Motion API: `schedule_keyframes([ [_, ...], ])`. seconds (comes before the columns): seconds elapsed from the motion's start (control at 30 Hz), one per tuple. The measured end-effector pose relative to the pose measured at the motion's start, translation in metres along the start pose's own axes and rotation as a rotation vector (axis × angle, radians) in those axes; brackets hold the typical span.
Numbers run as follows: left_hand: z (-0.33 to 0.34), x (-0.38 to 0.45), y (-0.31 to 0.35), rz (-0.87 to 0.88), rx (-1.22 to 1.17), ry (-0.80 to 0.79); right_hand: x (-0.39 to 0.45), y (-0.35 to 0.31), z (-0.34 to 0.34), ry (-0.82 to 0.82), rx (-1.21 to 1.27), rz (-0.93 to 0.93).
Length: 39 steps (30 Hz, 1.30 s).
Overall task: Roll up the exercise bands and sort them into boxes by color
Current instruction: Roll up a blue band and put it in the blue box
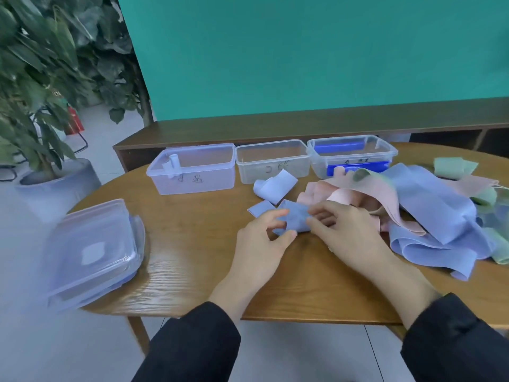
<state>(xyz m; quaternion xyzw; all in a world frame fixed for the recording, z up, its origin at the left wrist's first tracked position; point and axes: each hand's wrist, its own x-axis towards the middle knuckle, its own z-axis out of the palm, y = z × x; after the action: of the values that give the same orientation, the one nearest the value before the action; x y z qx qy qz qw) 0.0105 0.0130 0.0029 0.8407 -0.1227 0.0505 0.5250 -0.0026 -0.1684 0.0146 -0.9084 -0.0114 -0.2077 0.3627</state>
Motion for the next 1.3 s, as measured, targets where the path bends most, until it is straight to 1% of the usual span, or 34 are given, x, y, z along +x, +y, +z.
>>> schedule_keyframes([
  [0.07,0.003,0.003,0.002,-0.008,-0.003,0.012,0.002,0.001,-0.002,0.005,0.029,0.016],
  [0.2,0.002,0.003,0.005,0.002,-0.057,0.088,0.002,0.002,-0.005,0.013,0.054,0.020],
  [0.3,-0.005,-0.004,0.008,0.024,-0.149,0.147,-0.001,-0.003,-0.007,0.038,0.074,-0.044],
  [0.37,-0.011,-0.011,0.013,0.078,-0.230,0.196,-0.004,-0.011,-0.008,0.078,0.082,-0.109],
  [0.43,-0.020,-0.016,0.021,0.124,-0.328,0.235,-0.010,-0.022,-0.009,0.087,0.130,-0.128],
  [0.53,-0.038,-0.022,0.035,0.165,-0.456,0.264,-0.020,-0.041,-0.007,-0.005,0.348,-0.064],
  [0.63,-0.055,-0.024,0.046,0.174,-0.495,0.249,-0.026,-0.057,-0.001,-0.077,0.594,-0.026],
  [0.7,-0.063,-0.024,0.047,0.160,-0.499,0.244,-0.027,-0.063,0.003,-0.104,0.693,-0.005],
  [0.8,-0.069,-0.021,0.038,0.106,-0.556,0.213,-0.026,-0.066,0.007,-0.218,0.778,0.050],
  [0.87,-0.071,-0.020,0.028,0.076,-0.524,0.182,-0.026,-0.064,0.013,-0.289,0.754,0.081],
  [0.9,-0.071,-0.020,0.022,0.062,-0.477,0.164,-0.026,-0.062,0.017,-0.296,0.713,0.092],
  [1.0,-0.072,-0.020,0.004,0.001,-0.271,0.083,-0.024,-0.056,0.030,-0.246,0.588,0.104],
  [1.1,-0.071,-0.023,-0.009,-0.058,-0.163,0.003,-0.021,-0.052,0.038,-0.197,0.520,0.096],
  [1.2,-0.067,-0.024,-0.018,-0.058,-0.124,-0.019,-0.019,-0.050,0.042,-0.203,0.499,0.082],
  [1.3,-0.064,-0.024,-0.021,-0.049,-0.192,0.046,-0.020,-0.051,0.039,-0.256,0.373,0.092],
])
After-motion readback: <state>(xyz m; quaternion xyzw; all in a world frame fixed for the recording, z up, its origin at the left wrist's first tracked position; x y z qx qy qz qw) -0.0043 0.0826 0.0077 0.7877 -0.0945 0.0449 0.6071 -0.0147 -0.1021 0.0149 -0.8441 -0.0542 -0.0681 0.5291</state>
